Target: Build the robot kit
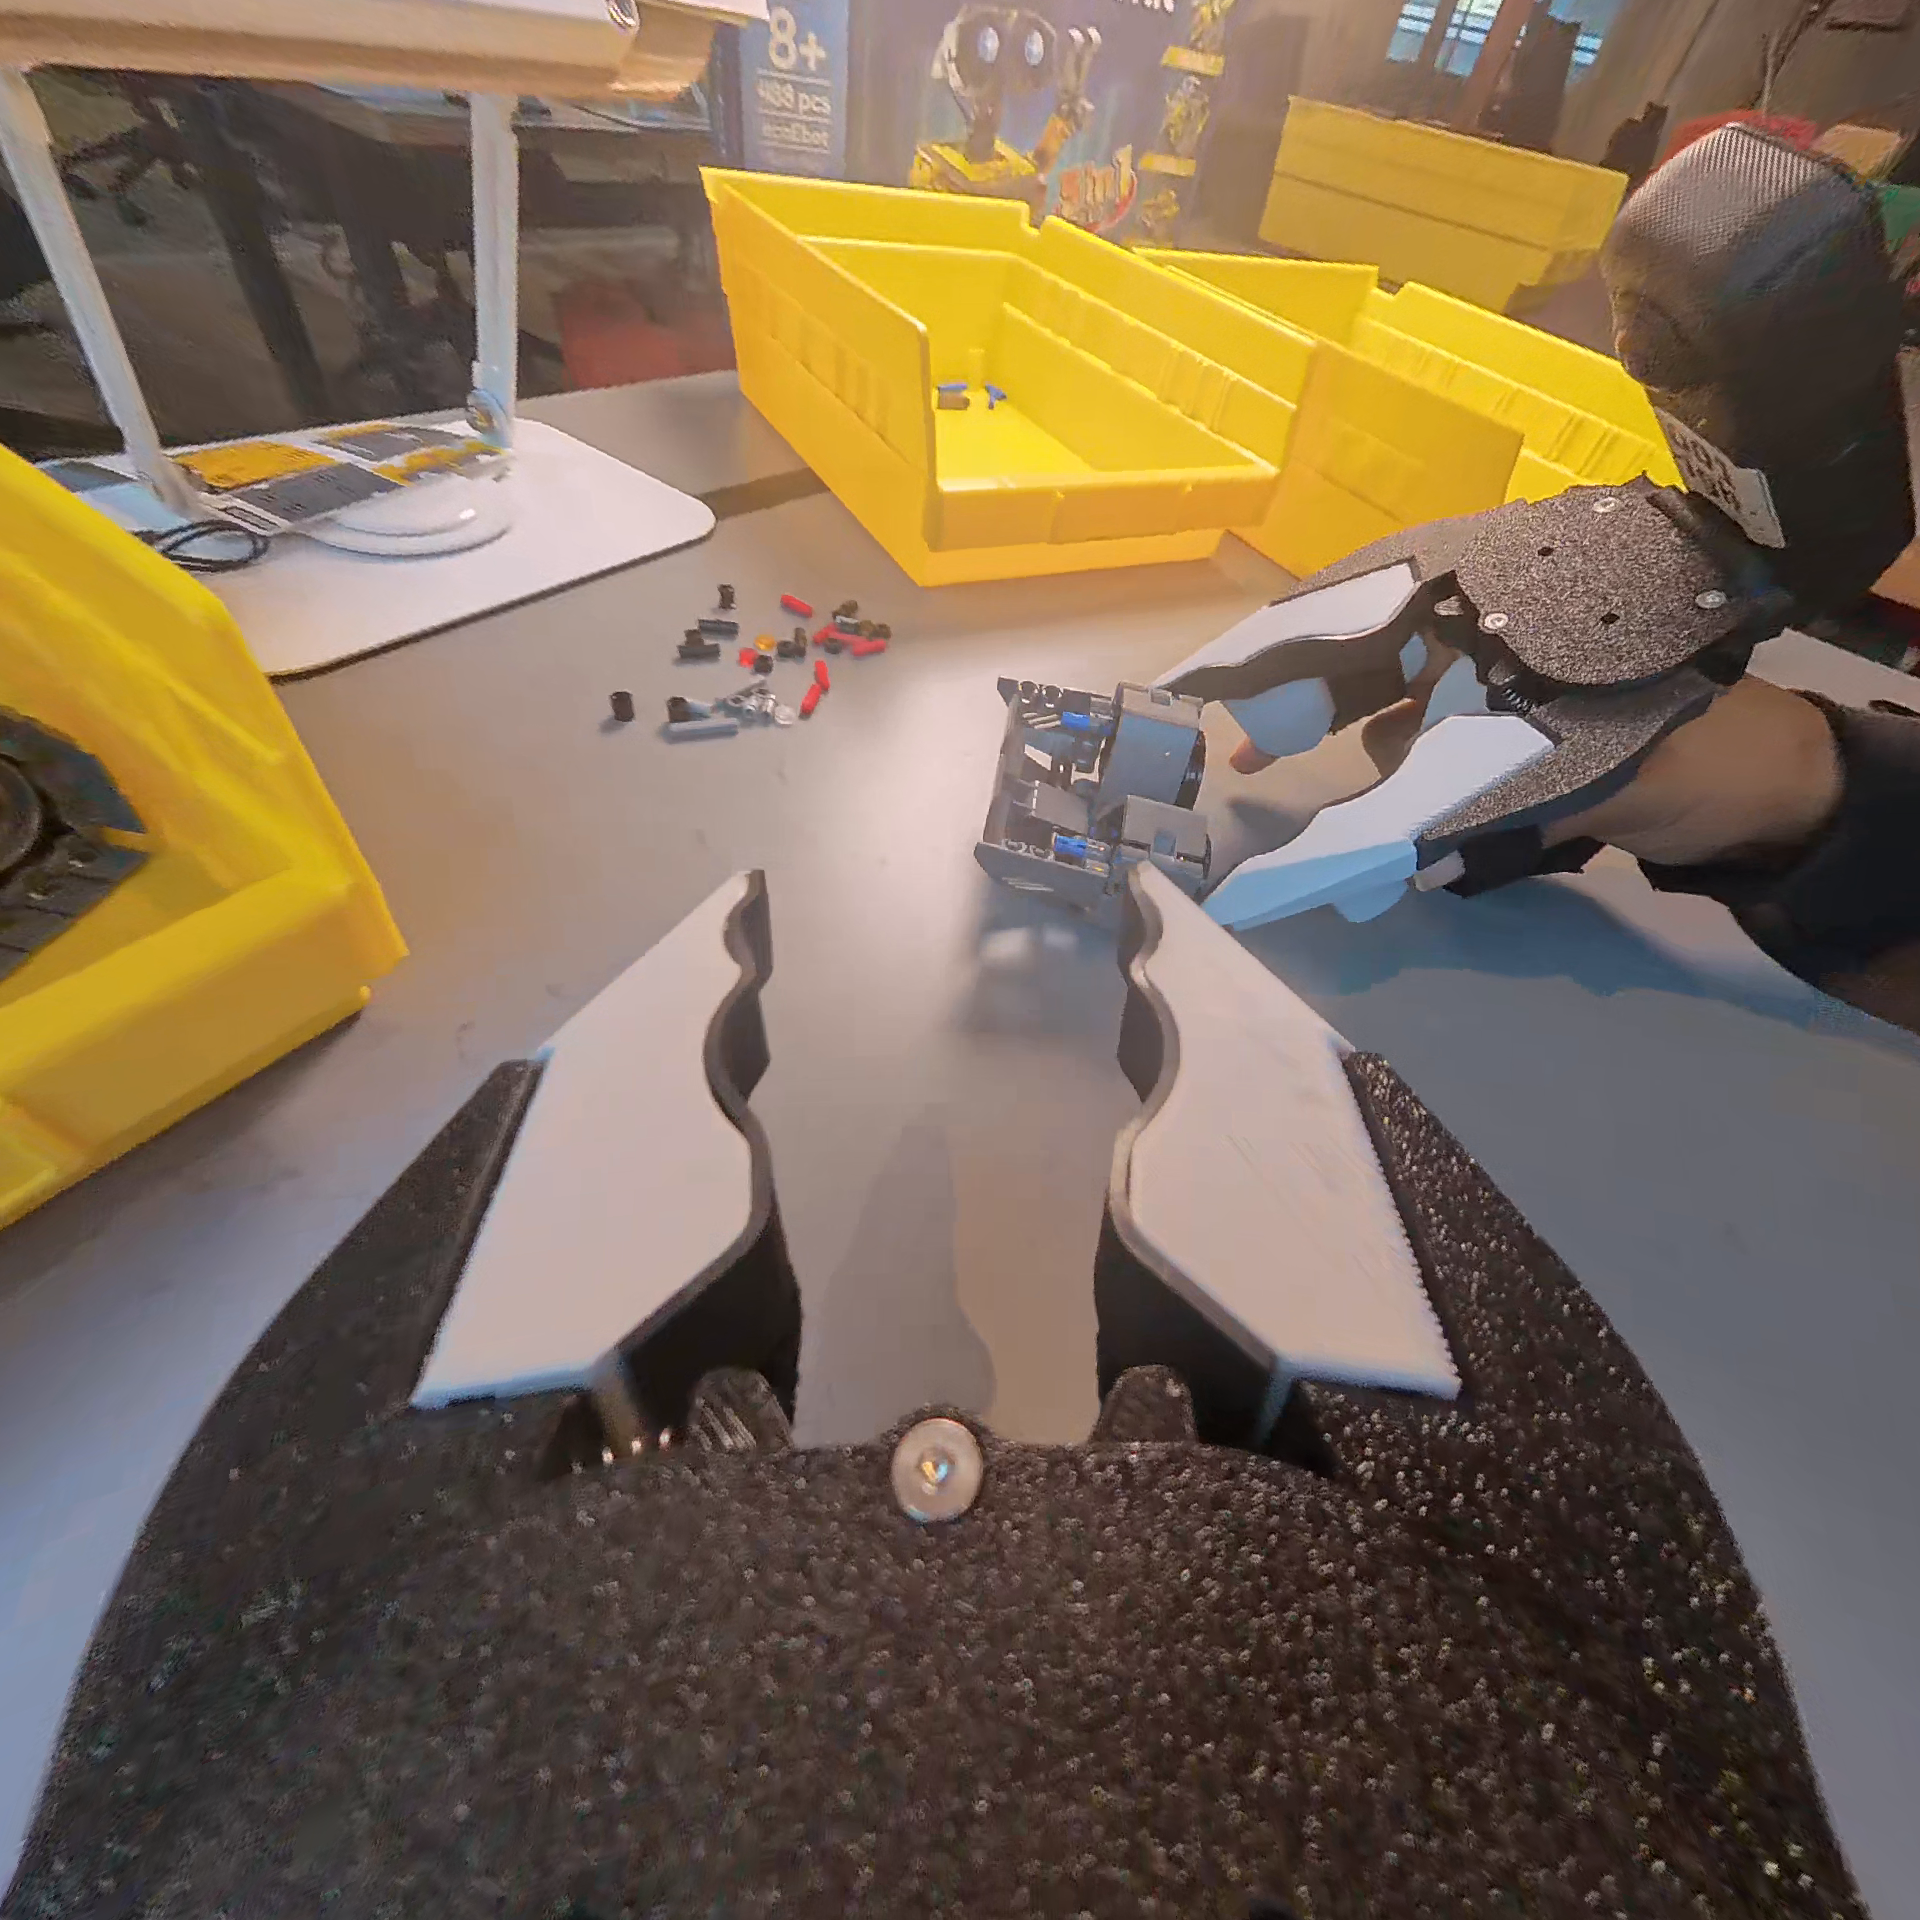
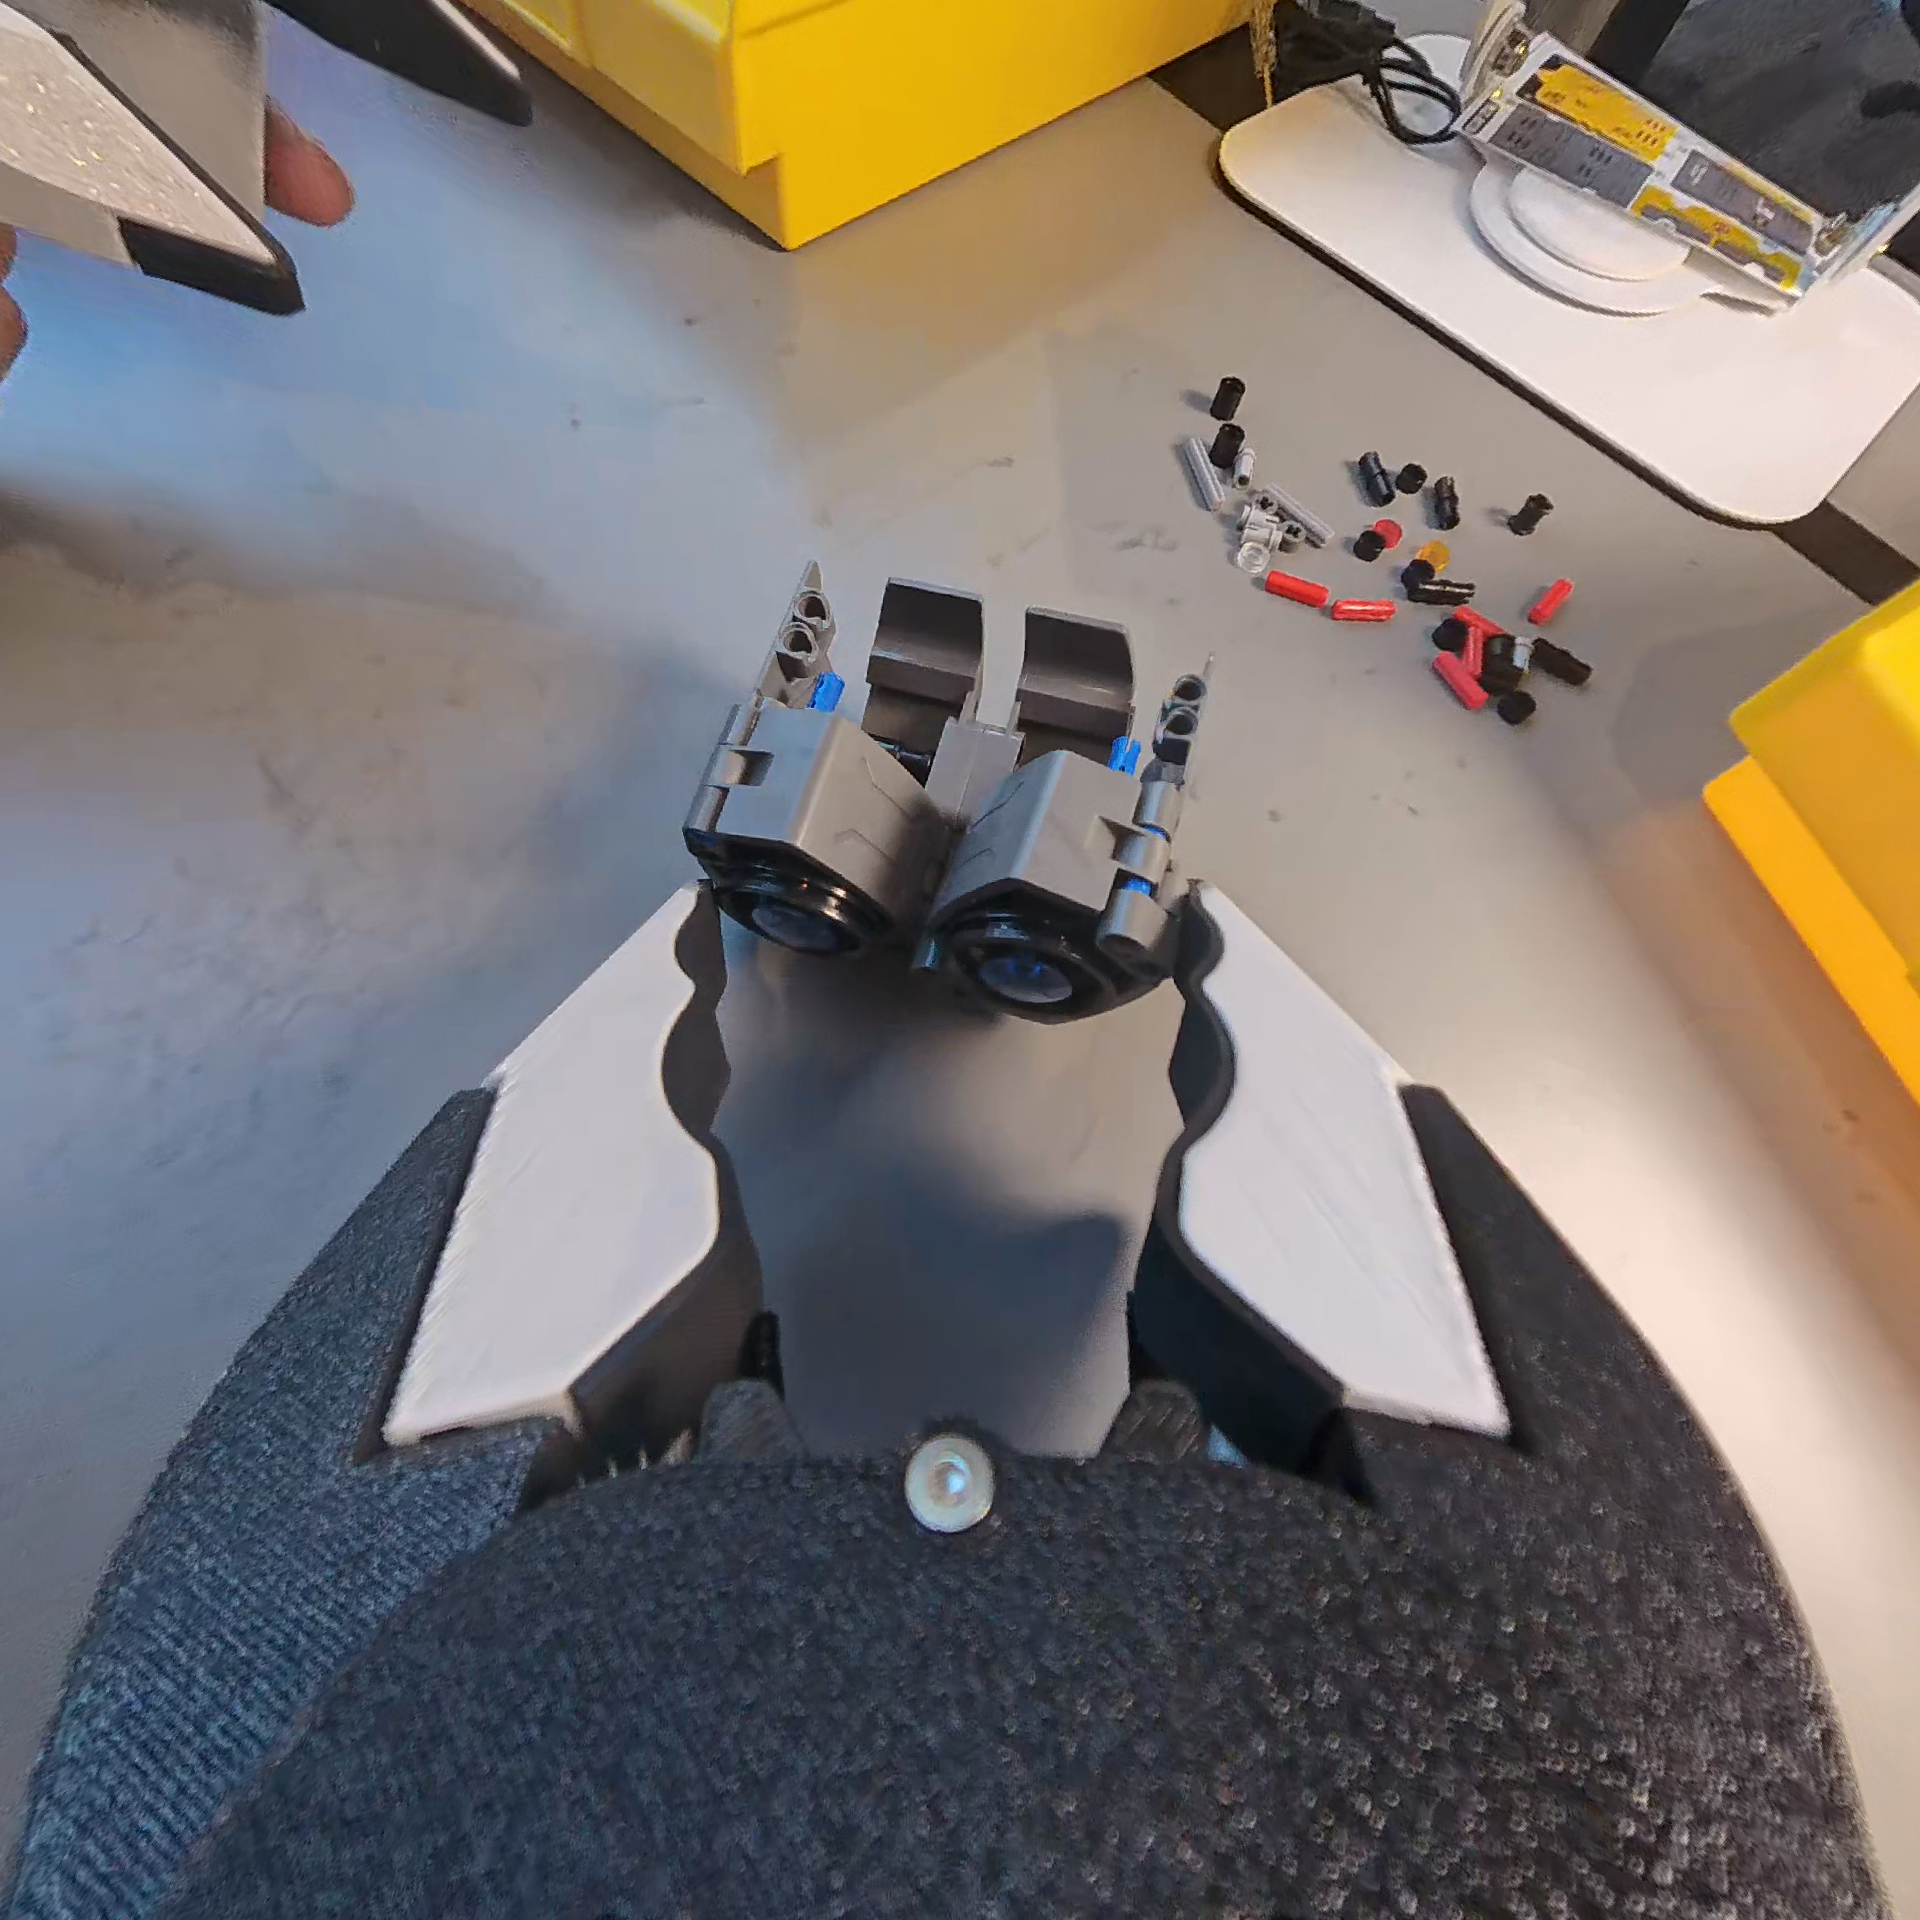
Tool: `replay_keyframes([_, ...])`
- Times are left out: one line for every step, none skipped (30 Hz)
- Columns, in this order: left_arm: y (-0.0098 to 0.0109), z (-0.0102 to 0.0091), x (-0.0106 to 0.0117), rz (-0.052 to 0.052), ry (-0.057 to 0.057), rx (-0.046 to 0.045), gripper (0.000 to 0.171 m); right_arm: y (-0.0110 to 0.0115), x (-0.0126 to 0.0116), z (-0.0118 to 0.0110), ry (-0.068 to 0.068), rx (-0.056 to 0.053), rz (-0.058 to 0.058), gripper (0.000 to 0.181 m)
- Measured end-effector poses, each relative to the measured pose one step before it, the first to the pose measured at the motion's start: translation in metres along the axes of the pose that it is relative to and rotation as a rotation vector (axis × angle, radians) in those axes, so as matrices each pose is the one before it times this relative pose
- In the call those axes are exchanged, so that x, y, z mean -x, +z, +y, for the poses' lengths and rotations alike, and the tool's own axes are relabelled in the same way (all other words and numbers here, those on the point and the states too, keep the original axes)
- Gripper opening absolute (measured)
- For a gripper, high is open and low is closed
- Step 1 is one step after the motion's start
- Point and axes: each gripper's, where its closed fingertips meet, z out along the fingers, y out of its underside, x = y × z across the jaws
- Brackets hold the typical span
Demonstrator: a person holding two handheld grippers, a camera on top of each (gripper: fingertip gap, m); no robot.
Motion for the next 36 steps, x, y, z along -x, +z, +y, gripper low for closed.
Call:
replay_keyframes([-0.00077,-0.00089,0.00228,-0.0136,0.0025,-0.00982,0.069,0.00219,-0.00216,-0.00153,-0.0065,-0.0008,0.0046,0.086])
replay_keyframes([-0.00056,-0.00012,0.00186,-0.0100,0.0003,-0.00615,0.069,0.00262,-0.00194,-0.00184,-0.0053,-0.0015,0.0008,0.086])
replay_keyframes([-0.00052,0.00031,0.00123,-0.0053,-0.0017,-0.00485,0.069,0.00298,-0.00108,-0.00200,-0.0057,-0.0010,-0.0069,0.086])
replay_keyframes([-0.00066,0.00021,0.00110,-0.0045,-0.0030,-0.00416,0.069,0.00324,-0.00143,-0.00177,-0.0018,0.0015,-0.0062,0.086])
replay_keyframes([-0.00077,-0.00031,0.00113,-0.0053,-0.0038,-0.00354,0.071,0.00357,-0.00160,-0.00141,-0.0007,0.0042,-0.0051,0.086])
replay_keyframes([-0.00102,-0.00078,0.00129,-0.0070,-0.0005,-0.00653,0.071,0.00347,-0.00129,-0.00139,-0.0007,0.0042,-0.0054,0.086])
replay_keyframes([-0.00106,-0.00069,0.00162,-0.0099,0.0011,-0.00514,0.073,0.00302,-0.00031,-0.00162,-0.0010,0.0022,-0.0072,0.086])
replay_keyframes([-0.00090,-0.00048,0.00182,-0.0118,0.0029,-0.00324,0.074,0.00234,-0.00002,-0.00111,0.0020,0.0035,-0.0031,0.086])
replay_keyframes([-0.00123,-0.00074,0.00260,-0.0172,0.0051,-0.00355,0.076,0.00181,0.00145,-0.00078,0.0006,0.0028,-0.0082,0.086])
replay_keyframes([-0.00133,-0.00125,0.00299,-0.0197,0.0083,-0.00635,0.078,0.00067,0.00313,-0.00067,-0.0044,-0.0011,-0.0138,0.087])
replay_keyframes([-0.00151,-0.00183,0.00267,-0.0174,0.0096,-0.00883,0.080,-0.00117,0.00193,-0.00184,-0.0049,-0.0129,-0.0034,0.089])
replay_keyframes([-0.00138,-0.00203,0.00196,-0.0131,0.0089,-0.01013,0.081,-0.00248,0.00223,-0.00244,-0.0041,-0.0206,-0.0074,0.090])
replay_keyframes([-0.00120,-0.00191,0.00130,-0.0074,0.0067,-0.01017,0.081,-0.00274,0.00109,-0.00179,0.0021,-0.0186,-0.0043,0.090])
replay_keyframes([-0.00090,-0.00141,0.00035,-0.0015,0.0027,-0.00796,0.080,-0.00243,-0.00029,-0.00107,0.0041,-0.0143,-0.0006,0.091])
replay_keyframes([-0.00052,-0.00072,-0.00046,0.0048,-0.0005,-0.00566,0.080,-0.00211,-0.00051,-0.00140,0.0042,-0.0154,-0.0022,0.091])
replay_keyframes([-0.00023,-0.00015,-0.00097,0.0073,-0.0015,-0.00388,0.079,-0.00221,-0.00116,-0.00232,0.0055,-0.0202,0.0010,0.091])
replay_keyframes([0.00016,0.00059,-0.00064,0.0051,-0.0015,0.00018,0.078,-0.00227,-0.00246,-0.00209,0.0060,-0.0176,0.0093,0.090])
replay_keyframes([0.00031,0.00069,-0.00091,0.0059,-0.0003,0.00186,0.078,-0.00178,-0.00241,-0.00093,0.0062,-0.0109,0.0073,0.087])
replay_keyframes([0.00014,0.00030,-0.00108,0.0065,0.0015,-0.00084,0.078,-0.00139,-0.00135,-0.00012,0.0089,-0.0061,0.0006,0.086])
replay_keyframes([-0.00010,0.00005,-0.00093,0.0038,0.0044,-0.00185,0.078,-0.00165,-0.00064,-0.00139,0.0093,-0.0139,-0.0042,0.086])
replay_keyframes([-0.00061,0.00039,0.00049,-0.0047,0.0095,0.00012,0.078,-0.00221,-0.00044,-0.00256,0.0075,-0.0217,-0.0030,0.085])
replay_keyframes([-0.00122,0.00072,0.00171,-0.0109,0.0122,-0.00128,0.077,-0.00250,-0.00007,-0.00327,0.0026,-0.0265,-0.0039,0.085])
replay_keyframes([-0.00162,-0.00004,0.00215,-0.0107,0.0045,-0.00669,0.077,-0.00308,-0.00008,-0.00468,-0.0035,-0.0364,-0.0028,0.085])
replay_keyframes([-0.00223,-0.00173,0.00223,-0.0089,-0.0083,-0.01562,0.076,-0.00402,-0.00076,-0.00654,-0.0057,-0.0494,0.0026,0.084])
replay_keyframes([-0.00263,-0.00229,0.00278,-0.0117,-0.0122,-0.02143,0.074,-0.00438,-0.00111,-0.00760,-0.0037,-0.0557,0.0039,0.084])
replay_keyframes([-0.00245,-0.00246,0.00230,-0.0095,-0.0101,-0.02106,0.074,-0.00393,-0.00128,-0.00678,0.0011,-0.0488,0.0028,0.083])
replay_keyframes([-0.00215,-0.00232,0.00106,-0.0058,-0.0033,-0.01880,0.073,-0.00298,-0.00151,-0.00560,0.0065,-0.0399,0.0022,0.082])
replay_keyframes([-0.00162,-0.00184,-0.00022,-0.0005,0.0019,-0.01397,0.073,-0.00190,-0.00133,-0.00470,0.0114,-0.0333,0.0006,0.081])
replay_keyframes([-0.00064,-0.00071,-0.00126,0.0055,0.0044,-0.00548,0.073,-0.00095,-0.00094,-0.00345,0.0172,-0.0250,-0.0019,0.081])
replay_keyframes([0.00007,0.00003,-0.00127,0.0044,0.0049,0.00127,0.073,-0.00046,-0.00015,-0.00239,0.0193,-0.0177,-0.0040,0.080])
replay_keyframes([0.00040,0.00027,-0.00101,0.0019,0.0063,0.00326,0.073,-0.00036,0.00034,-0.00161,0.0141,-0.0119,-0.0033,0.080])
replay_keyframes([0.00039,-0.00002,-0.00067,0.0000,0.0077,0.00195,0.074,-0.00010,0.00088,-0.00024,0.0008,-0.0028,-0.0027,0.077])
replay_keyframes([0.00032,-0.00055,-0.00052,-0.0012,0.0086,-0.00130,0.075,-0.00027,0.00085,-0.00035,-0.0096,-0.0015,0.0003,0.075])
replay_keyframes([0.00008,-0.00111,0.00008,-0.0047,0.0104,-0.00403,0.077,-0.00053,0.00078,-0.00098,-0.0158,-0.0049,0.0028,0.074])
replay_keyframes([0.00005,-0.00131,0.00106,-0.0096,0.0119,-0.00465,0.079,-0.00036,0.00027,-0.00061,-0.0159,-0.0039,0.0059,0.073])
replay_keyframes([-0.00024,-0.00150,0.00185,-0.0140,0.0113,-0.00609,0.081,-0.00019,0.00003,-0.00040,-0.0095,-0.0021,0.0048,0.072])
